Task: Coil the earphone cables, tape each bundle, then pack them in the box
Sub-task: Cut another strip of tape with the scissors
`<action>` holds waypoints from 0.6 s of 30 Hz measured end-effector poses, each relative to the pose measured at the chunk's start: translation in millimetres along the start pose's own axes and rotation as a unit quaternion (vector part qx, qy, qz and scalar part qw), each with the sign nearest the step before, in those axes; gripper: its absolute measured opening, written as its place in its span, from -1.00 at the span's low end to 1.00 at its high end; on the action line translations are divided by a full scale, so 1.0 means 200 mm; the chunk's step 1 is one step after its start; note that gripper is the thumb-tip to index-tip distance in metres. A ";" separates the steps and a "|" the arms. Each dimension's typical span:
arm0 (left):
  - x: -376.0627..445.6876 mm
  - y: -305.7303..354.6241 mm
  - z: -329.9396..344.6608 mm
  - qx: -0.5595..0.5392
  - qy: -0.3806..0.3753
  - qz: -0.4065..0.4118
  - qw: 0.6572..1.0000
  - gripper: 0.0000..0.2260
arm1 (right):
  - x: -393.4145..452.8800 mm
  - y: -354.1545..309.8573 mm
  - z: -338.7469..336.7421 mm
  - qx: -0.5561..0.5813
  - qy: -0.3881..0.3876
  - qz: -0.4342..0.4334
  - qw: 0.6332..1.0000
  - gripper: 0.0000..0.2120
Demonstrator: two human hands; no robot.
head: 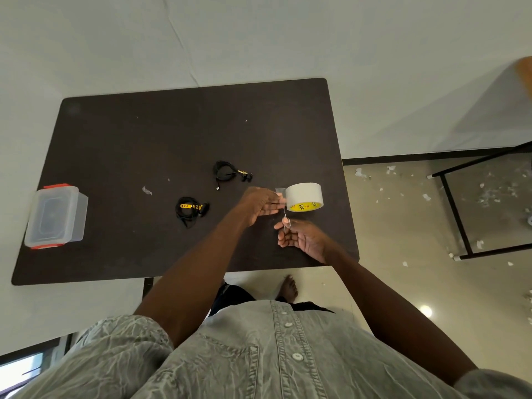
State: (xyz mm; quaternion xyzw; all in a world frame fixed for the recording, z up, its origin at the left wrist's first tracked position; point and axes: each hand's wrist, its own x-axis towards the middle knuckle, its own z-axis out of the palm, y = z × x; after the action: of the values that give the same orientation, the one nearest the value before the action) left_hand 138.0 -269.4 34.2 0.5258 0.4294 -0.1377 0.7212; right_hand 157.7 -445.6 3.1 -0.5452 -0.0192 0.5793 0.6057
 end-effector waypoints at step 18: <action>0.00 0.02 0.02 0.009 0.016 -0.005 1.000 -0.93 | 0.03 -0.04 -0.02 0.005 -0.002 -0.027 1.000 -0.80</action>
State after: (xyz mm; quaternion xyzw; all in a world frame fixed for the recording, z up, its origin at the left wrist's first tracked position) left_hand 142.8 -271.1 36.3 0.5321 0.4419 -0.1364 0.7092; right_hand 166.4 -441.7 3.5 -0.5403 -0.0317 0.5639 0.6238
